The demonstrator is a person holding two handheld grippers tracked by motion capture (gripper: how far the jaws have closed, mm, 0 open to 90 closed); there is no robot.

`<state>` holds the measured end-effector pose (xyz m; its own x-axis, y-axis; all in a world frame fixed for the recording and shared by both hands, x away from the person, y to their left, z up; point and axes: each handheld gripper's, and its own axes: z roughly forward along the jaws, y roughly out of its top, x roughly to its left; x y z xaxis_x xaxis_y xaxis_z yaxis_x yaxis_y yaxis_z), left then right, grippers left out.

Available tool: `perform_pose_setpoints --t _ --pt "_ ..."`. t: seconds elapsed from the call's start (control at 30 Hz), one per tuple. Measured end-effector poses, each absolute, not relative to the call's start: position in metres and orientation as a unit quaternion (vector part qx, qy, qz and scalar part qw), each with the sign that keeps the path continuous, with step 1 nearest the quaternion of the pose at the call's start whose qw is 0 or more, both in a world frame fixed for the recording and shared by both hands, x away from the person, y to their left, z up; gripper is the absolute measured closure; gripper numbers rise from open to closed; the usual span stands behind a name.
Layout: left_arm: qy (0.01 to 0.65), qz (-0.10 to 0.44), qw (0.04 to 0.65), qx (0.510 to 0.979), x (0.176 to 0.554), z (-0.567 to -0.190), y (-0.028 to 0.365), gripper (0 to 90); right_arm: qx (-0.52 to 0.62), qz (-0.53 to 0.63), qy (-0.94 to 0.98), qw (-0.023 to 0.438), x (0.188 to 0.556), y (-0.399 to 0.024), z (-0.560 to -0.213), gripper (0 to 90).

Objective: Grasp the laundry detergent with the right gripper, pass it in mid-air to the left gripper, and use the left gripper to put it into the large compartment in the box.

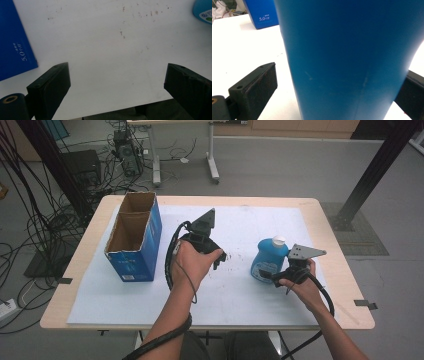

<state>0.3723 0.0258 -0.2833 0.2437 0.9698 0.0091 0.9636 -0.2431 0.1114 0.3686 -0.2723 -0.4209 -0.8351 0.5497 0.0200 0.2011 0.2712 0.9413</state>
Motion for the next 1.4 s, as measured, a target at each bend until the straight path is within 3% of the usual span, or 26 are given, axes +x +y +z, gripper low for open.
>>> perform_pose_setpoints --t 1.4 --pt "0.611 0.043 0.038 0.789 0.372 -0.2807 0.0263 7.1 0.24 0.557 0.779 0.161 0.3689 -0.2717 -0.4216 1.4"
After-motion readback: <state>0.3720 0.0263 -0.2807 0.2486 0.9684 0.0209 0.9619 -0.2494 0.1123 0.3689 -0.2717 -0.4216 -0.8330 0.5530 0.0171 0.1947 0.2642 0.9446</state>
